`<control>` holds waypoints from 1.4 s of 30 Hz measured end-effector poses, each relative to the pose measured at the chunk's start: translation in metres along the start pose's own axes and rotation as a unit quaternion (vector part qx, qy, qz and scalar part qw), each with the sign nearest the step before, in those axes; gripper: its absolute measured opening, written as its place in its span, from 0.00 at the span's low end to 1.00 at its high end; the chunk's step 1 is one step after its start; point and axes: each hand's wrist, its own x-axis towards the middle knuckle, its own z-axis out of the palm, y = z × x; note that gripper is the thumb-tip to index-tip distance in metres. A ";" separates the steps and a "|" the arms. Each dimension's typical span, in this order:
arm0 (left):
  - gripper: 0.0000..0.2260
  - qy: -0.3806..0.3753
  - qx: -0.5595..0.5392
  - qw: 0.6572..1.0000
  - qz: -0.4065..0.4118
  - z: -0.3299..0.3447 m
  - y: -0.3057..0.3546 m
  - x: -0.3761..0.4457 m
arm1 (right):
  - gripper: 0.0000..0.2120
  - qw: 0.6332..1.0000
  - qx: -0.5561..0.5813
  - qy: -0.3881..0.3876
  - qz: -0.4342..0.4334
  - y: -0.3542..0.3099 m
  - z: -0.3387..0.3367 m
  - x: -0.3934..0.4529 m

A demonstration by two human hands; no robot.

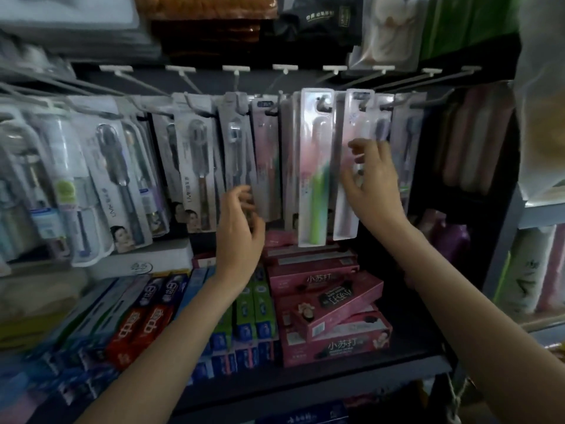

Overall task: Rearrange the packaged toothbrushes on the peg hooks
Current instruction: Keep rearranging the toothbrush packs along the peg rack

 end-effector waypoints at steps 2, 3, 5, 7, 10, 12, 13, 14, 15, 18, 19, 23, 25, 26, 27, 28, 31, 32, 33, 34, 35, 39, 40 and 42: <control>0.16 0.010 0.014 1.000 0.002 -0.016 -0.008 0.000 | 0.14 0.999 0.018 0.007 -0.047 -0.023 0.012 -0.001; 0.16 0.018 0.025 0.999 0.008 -0.027 -0.014 -0.001 | 0.14 0.997 0.025 0.008 -0.066 -0.034 0.020 -0.002; 0.15 0.042 0.052 0.998 0.014 -0.051 -0.027 -0.001 | 0.14 0.996 0.049 -0.010 -0.079 -0.055 0.038 -0.005; 0.15 0.063 0.088 0.994 0.005 -0.076 -0.041 0.000 | 0.14 0.993 0.073 -0.041 -0.081 -0.073 0.059 -0.010; 0.17 0.079 0.143 0.986 -0.008 -0.111 -0.060 0.002 | 0.15 0.988 0.108 -0.085 -0.065 -0.096 0.089 -0.021; 0.18 0.084 0.174 0.981 -0.012 -0.131 -0.070 0.005 | 0.16 0.987 0.119 -0.099 -0.040 -0.107 0.108 -0.028; 0.18 0.087 0.184 0.979 -0.018 -0.140 -0.074 0.006 | 0.18 0.987 0.118 -0.106 -0.023 -0.112 0.117 -0.031; 0.19 0.088 0.191 0.977 -0.025 -0.148 -0.078 0.008 | 0.20 0.987 0.114 -0.114 -0.003 -0.115 0.127 -0.033; 0.19 0.089 0.198 0.976 -0.031 -0.155 -0.082 0.010 | 0.23 0.986 0.112 -0.124 0.019 -0.116 0.136 -0.034; 0.22 0.085 0.214 0.972 -0.049 -0.168 -0.093 0.014 | 0.31 0.972 0.121 -0.164 0.119 -0.117 0.162 -0.037; 0.23 0.084 0.211 0.972 -0.051 -0.172 -0.096 0.015 | 0.32 0.964 0.136 -0.167 0.156 -0.118 0.169 -0.037; 0.26 0.093 0.169 0.979 -0.072 -0.182 -0.110 0.022 | 0.28 0.951 0.182 -0.117 0.223 -0.122 0.188 -0.037; 0.27 0.087 0.157 0.981 -0.077 -0.185 -0.117 0.025 | 0.26 0.948 0.194 -0.103 0.230 -0.126 0.191 -0.037; 0.27 0.083 0.156 0.981 -0.076 -0.185 -0.120 0.025 | 0.26 0.948 0.196 -0.098 0.232 -0.127 0.191 -0.037; 0.28 0.081 0.157 0.981 -0.075 -0.185 -0.122 0.026 | 0.25 0.949 0.194 -0.093 0.232 -0.129 0.191 -0.036; 0.27 0.081 0.158 0.981 -0.073 -0.185 -0.123 0.026 | 0.25 0.951 0.188 -0.088 0.229 -0.131 0.191 -0.034; 0.27 0.082 0.151 0.983 -0.068 -0.183 -0.123 0.026 | 0.31 0.956 0.162 -0.080 0.232 -0.135 0.189 -0.030; 0.26 0.081 0.147 0.983 -0.068 -0.183 -0.123 0.026 | 0.32 0.957 0.154 -0.077 0.233 -0.136 0.189 -0.028; 0.26 0.078 0.142 0.984 -0.070 -0.182 -0.124 0.025 | 0.30 0.960 0.144 -0.071 0.229 -0.137 0.188 -0.026; 0.26 0.074 0.135 0.985 -0.073 -0.181 -0.124 0.025 | 0.26 0.964 0.137 -0.056 0.220 -0.138 0.187 -0.025; 0.26 0.070 0.127 0.986 -0.078 -0.181 -0.125 0.025 | 0.21 0.966 0.137 -0.037 0.217 -0.138 0.185 -0.024; 0.25 0.060 0.128 0.987 -0.079 -0.184 -0.130 0.025 | 0.21 0.962 0.181 0.012 0.206 -0.141 0.167 -0.026; 0.25 0.059 0.130 0.987 -0.079 -0.185 -0.131 0.025 | 0.21 0.969 0.168 0.013 0.178 -0.141 0.161 -0.027; 0.24 0.060 0.134 0.986 -0.078 -0.185 -0.133 0.025 | 0.21 0.990 0.088 -0.014 0.108 -0.137 0.150 -0.027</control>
